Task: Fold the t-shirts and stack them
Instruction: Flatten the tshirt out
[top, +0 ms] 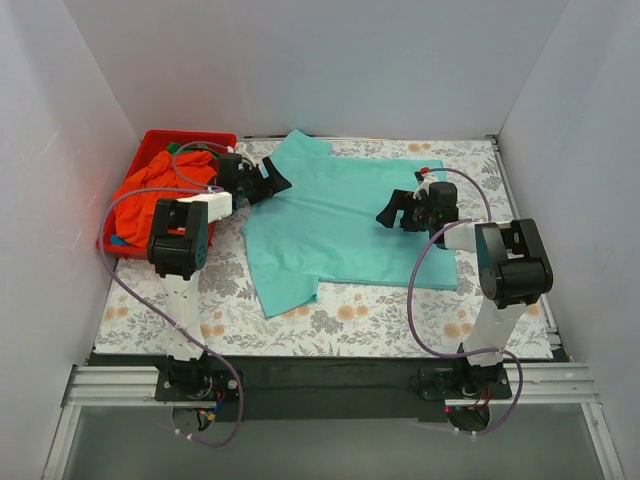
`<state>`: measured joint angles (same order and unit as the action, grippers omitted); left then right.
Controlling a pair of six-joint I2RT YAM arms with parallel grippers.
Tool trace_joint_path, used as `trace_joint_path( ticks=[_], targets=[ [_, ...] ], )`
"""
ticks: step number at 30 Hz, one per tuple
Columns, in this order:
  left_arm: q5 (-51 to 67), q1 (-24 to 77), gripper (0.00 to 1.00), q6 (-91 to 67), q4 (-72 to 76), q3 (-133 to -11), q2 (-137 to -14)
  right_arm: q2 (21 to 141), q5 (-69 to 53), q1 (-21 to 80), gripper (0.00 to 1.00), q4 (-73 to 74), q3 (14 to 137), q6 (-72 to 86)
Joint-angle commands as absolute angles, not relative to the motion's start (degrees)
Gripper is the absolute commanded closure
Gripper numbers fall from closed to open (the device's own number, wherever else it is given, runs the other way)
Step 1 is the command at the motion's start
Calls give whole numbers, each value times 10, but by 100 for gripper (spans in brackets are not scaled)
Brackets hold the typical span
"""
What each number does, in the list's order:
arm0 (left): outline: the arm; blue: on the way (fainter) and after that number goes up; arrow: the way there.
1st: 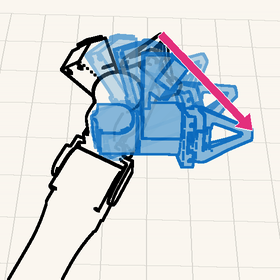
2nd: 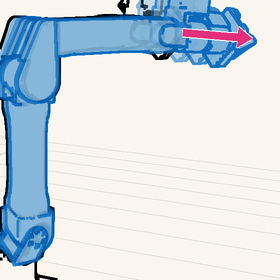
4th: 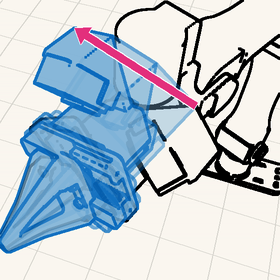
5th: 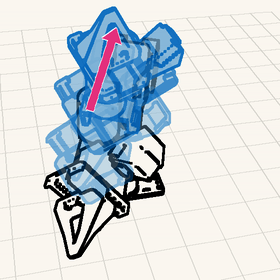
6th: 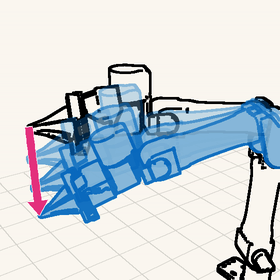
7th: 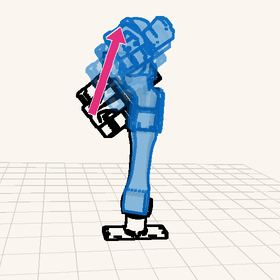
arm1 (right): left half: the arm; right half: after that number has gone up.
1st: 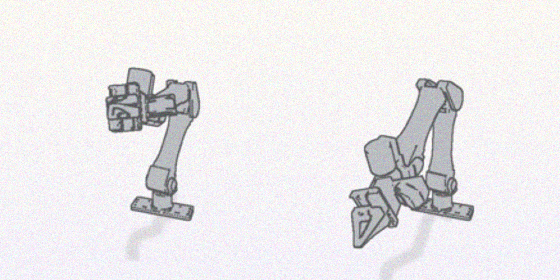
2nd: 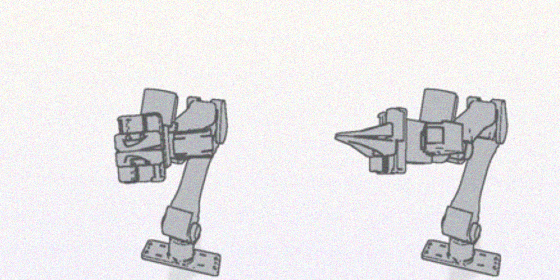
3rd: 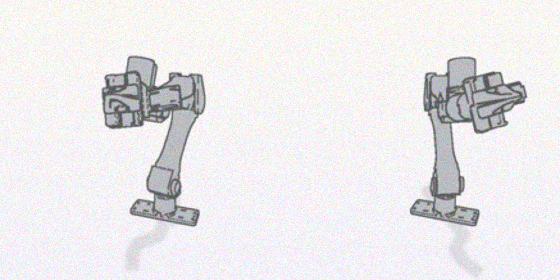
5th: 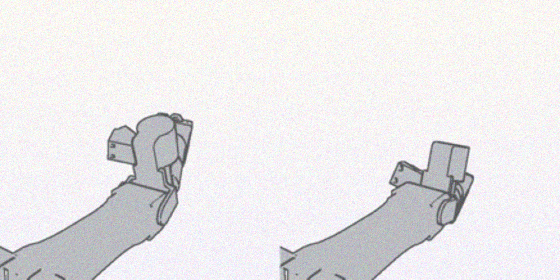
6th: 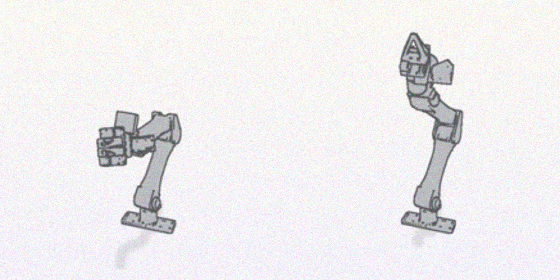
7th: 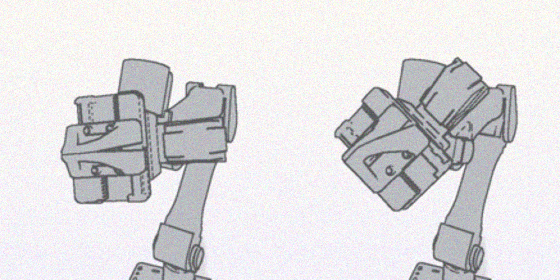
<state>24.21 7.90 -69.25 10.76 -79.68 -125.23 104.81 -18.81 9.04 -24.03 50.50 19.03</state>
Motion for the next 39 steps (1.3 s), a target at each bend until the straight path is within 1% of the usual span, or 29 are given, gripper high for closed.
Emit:
trace_joint_path(
  ticks=[1, 5, 9, 15, 22, 27, 30, 34, 39],
  targets=[
    [221, 72, 19, -667, 23, -831, -1297, 1077, -205, 93, 5, -219, 537, 200],
    [214, 69, 19, -657, 9, -877, -1316, 1089, -205, 97, 5, -219, 555, 201],
    [210, 70, 19, -647, 5, -890, -1317, 1082, -202, 98, 5, -219, 560, 200],
    [178, 80, 19, -627, 17, -861, -1254, 1020, -184, 112, 4, -220, 538, 186],
    [107, 111, 19, -609, 66, -756, -1105, 925, -164, 124, 4, -221, 474, 183],
    [55, 133, 19, -620, 68, -650, -1003, 842, -132, 126, 5, -219, 406, 179],
    [21, 148, 20, -631, 61, -578, -965, 806, -119, 126, 5, -214, 363, 179],
    [-42, 177, 23, -657, 34, -497, -898, 759, -105, 126, 5, -197, 303, 179],
    [-94, 206, 31, -694, 5, -403, -804, 670, -85, 126, 5, -177, 251, 188]
  ],
)
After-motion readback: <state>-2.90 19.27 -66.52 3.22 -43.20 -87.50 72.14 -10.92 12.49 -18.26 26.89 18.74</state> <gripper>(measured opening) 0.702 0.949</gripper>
